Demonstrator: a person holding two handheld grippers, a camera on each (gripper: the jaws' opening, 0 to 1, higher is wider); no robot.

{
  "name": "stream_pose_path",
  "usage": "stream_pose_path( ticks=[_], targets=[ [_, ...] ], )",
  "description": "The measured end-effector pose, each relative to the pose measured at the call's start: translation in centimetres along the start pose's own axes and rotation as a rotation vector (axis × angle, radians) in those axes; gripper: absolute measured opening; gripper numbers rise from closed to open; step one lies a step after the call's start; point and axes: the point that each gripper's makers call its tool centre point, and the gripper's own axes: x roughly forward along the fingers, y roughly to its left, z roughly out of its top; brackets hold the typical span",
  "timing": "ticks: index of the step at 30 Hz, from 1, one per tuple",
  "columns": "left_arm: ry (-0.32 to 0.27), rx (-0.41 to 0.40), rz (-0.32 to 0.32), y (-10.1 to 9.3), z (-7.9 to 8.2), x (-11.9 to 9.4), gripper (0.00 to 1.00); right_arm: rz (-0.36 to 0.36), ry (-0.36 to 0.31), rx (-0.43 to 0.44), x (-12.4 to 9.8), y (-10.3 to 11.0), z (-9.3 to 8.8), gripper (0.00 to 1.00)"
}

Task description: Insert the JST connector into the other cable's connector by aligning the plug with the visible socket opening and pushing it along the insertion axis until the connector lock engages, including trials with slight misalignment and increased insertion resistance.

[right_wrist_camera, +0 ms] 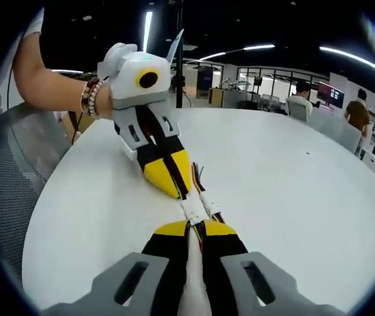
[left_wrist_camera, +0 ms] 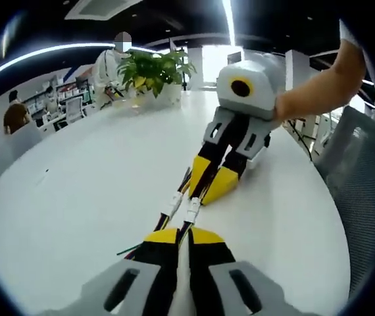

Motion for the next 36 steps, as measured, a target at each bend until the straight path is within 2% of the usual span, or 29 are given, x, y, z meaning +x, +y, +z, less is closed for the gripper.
stream_pose_path(
  ticks=[8, 15, 23, 36],
  targets=[
    [-0.007, -0.053, 0.012, 0.1, -0.1, -0.2, 0.01, -0.005, 0.012, 0.002, 0.0, 0.1, 0.0, 0.04],
    [0.001, -0.058, 0.014, 0.0, -0.3, -0.5, 0.01, -0.015, 0.018, 0.015, -0.1, 0.0, 0.0, 0.08],
    [0.0, -0.059, 0.027, 0.1, -0.1, -1.2, 0.01, -0.03, 0.023, 0.029, -0.6, -0.1, 0.1, 0.07],
    [-0.045, -0.075, 0.05, -0.2, 1.7, -2.6, 0.06, -0.047, 0.028, 0.015, -2.1, 0.1, 1.1, 0.08]
  ],
)
